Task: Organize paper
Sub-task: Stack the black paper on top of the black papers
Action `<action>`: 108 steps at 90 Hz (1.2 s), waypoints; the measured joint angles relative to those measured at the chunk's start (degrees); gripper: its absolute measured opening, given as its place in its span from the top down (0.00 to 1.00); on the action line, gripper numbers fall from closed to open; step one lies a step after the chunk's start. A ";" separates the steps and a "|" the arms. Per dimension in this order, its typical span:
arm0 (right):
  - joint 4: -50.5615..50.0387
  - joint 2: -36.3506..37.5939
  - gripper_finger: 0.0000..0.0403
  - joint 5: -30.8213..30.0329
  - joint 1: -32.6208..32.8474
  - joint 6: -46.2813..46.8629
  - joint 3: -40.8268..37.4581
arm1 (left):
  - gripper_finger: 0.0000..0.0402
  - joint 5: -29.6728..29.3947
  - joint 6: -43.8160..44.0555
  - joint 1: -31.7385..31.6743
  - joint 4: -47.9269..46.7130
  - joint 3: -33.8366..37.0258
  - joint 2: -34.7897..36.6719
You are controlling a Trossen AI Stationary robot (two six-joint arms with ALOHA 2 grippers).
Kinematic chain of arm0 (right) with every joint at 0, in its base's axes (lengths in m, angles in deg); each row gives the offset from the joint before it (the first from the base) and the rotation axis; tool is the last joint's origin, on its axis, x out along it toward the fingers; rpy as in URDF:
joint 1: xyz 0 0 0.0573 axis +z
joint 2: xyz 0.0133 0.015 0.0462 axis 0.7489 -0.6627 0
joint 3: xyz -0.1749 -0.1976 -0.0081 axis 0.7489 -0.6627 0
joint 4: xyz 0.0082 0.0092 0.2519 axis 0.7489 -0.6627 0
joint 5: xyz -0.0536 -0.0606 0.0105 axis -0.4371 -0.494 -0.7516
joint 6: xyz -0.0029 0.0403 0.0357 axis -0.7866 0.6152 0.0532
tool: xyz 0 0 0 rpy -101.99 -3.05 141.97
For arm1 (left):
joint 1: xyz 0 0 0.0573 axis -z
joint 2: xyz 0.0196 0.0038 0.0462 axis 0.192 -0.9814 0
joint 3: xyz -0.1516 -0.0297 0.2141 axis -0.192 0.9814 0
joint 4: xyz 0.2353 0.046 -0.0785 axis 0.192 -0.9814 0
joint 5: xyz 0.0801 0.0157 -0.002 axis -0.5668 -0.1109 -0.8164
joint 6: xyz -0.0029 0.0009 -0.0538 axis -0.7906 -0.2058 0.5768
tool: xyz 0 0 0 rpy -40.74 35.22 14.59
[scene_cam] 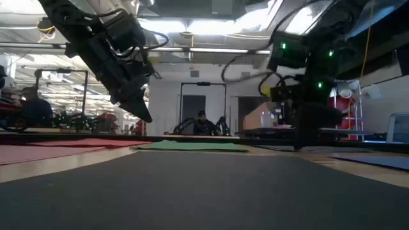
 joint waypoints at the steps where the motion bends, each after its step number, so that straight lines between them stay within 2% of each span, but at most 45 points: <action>1: 0.09 0.29 1.00 -0.27 0.15 0.15 0.13 | 1.00 -0.01 0.00 -0.01 -0.10 0.00 0.00; 15: -0.15 2.15 1.00 -6.12 0.13 0.27 0.18 | 1.00 0.01 0.00 0.01 -0.40 0.00 0.00; 24: 0.53 2.32 1.00 -9.43 -2.19 -0.63 -0.16 | 1.00 -0.01 0.00 -0.01 -0.40 0.00 0.00; 47: 4.95 0.66 1.00 -2.10 -8.49 -1.71 -4.87 | 1.00 0.01 0.00 -0.01 -0.16 0.00 0.00; 66: 4.63 0.90 1.00 0.31 -7.38 0.72 -5.83 | 1.00 -0.01 -0.35 -0.01 0.00 0.00 0.00; 108: 4.82 0.90 1.00 4.25 -0.31 7.29 -5.83 | 1.00 0.00 -0.24 0.01 -0.10 0.00 -0.02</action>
